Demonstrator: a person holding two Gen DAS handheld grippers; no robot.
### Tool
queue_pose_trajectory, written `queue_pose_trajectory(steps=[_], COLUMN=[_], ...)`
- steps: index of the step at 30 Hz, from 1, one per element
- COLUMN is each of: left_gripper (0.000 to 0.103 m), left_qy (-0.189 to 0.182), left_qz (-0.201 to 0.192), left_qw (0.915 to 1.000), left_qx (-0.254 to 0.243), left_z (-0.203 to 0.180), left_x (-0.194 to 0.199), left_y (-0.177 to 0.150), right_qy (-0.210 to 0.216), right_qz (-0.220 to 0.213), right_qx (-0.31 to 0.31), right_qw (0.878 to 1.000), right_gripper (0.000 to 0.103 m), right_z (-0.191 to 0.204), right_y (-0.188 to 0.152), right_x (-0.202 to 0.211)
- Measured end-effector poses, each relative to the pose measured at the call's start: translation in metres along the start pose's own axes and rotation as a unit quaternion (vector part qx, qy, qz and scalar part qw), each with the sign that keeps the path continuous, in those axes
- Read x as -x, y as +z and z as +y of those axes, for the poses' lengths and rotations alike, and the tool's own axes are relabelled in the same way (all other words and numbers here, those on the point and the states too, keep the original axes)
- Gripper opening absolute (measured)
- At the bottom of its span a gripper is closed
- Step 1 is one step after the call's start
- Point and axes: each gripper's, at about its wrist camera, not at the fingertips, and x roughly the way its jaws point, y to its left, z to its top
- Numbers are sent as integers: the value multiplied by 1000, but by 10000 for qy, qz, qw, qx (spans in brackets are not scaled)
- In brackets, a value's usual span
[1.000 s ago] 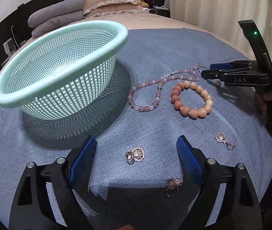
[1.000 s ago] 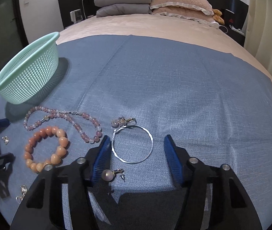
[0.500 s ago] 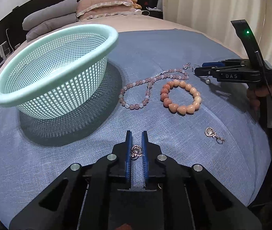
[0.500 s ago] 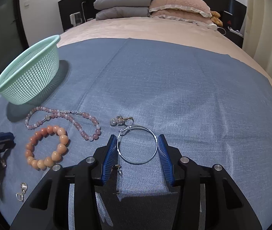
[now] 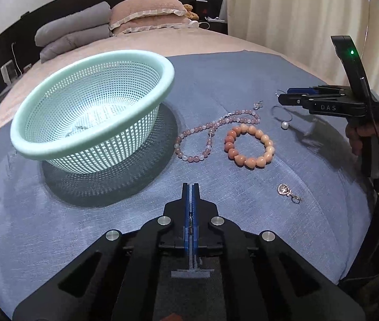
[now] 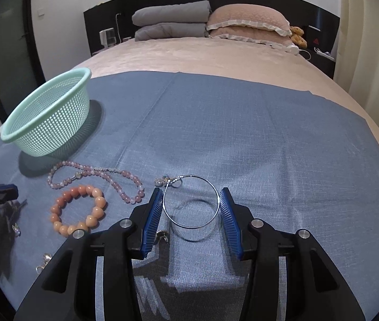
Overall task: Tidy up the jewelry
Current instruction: 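Grasp a silver charm with the left tool while the right tool grasps a silver hoop, then carry both items into the green basket and open both tools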
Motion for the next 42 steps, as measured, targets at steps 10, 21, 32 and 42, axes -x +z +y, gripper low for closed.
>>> queue_pose_trajectory(steps=[10, 21, 32, 42], left_gripper=[48, 15, 4, 4], left_qy=[-22, 71, 323, 506], left_qz=[-86, 357, 116, -469], left_qw=[9999, 9992, 9994, 9976], left_qx=[53, 165, 46, 20], left_z=[9, 0, 8, 35], left_x=[16, -13, 18, 65], left_y=[3, -15, -1, 36], right_qy=[50, 79, 237, 613], right_qz=[-100, -96, -248, -747], right_qx=[31, 98, 260, 879], right_qw=[9999, 9999, 9991, 9914], right_gripper=[41, 41, 41, 41], right_z=[3, 10, 27, 88], right_y=[6, 8, 24, 67], right_x=[9, 11, 21, 42])
